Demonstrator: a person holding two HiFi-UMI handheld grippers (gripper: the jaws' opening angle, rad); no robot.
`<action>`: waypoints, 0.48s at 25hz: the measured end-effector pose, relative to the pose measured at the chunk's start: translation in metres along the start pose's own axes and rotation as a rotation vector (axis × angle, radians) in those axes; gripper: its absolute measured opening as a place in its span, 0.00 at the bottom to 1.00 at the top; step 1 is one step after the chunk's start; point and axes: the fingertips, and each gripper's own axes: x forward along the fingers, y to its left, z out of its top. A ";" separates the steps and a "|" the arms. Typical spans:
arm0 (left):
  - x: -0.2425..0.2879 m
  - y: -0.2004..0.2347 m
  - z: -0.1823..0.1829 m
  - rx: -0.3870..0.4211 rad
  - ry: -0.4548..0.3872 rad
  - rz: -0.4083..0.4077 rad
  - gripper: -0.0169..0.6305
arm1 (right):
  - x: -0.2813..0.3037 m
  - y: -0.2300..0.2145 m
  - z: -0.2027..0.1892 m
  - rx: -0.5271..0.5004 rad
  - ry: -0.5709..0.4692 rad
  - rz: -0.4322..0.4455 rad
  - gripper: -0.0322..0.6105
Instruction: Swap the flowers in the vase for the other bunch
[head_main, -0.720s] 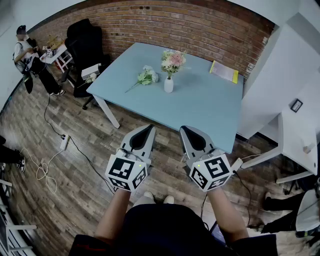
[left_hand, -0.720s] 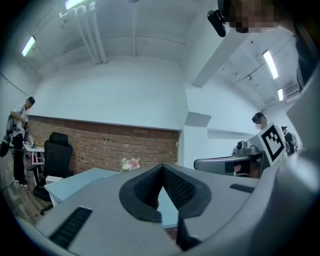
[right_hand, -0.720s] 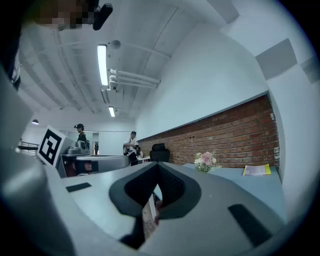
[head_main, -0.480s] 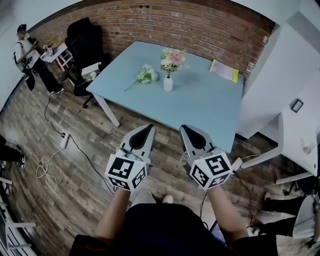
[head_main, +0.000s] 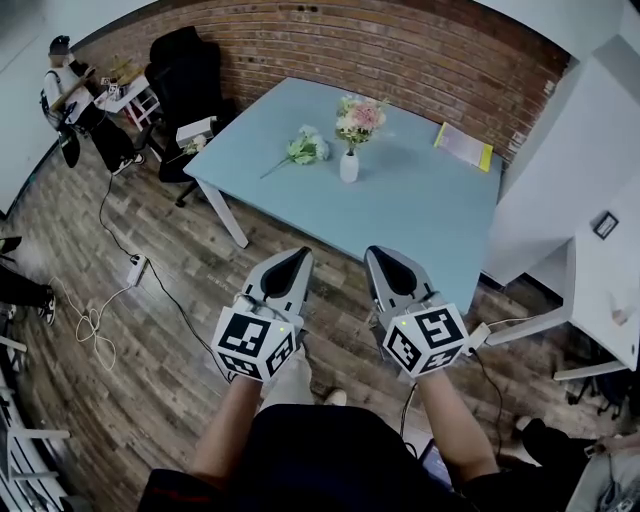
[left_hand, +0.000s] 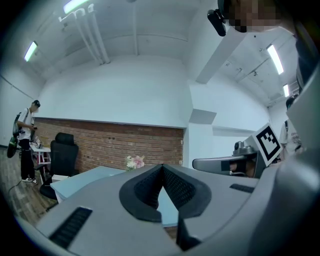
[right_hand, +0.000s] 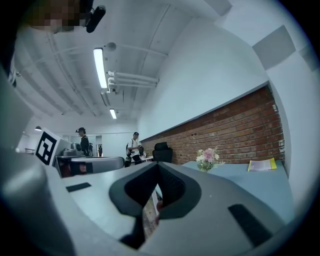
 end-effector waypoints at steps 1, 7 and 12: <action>0.002 0.002 0.000 -0.001 0.000 -0.001 0.03 | 0.002 -0.001 0.000 0.000 0.001 0.000 0.07; 0.019 0.013 -0.003 -0.007 0.006 -0.014 0.03 | 0.020 -0.010 -0.002 -0.001 0.006 -0.006 0.07; 0.036 0.030 -0.005 -0.016 0.015 -0.020 0.03 | 0.040 -0.020 -0.004 0.001 0.017 -0.013 0.07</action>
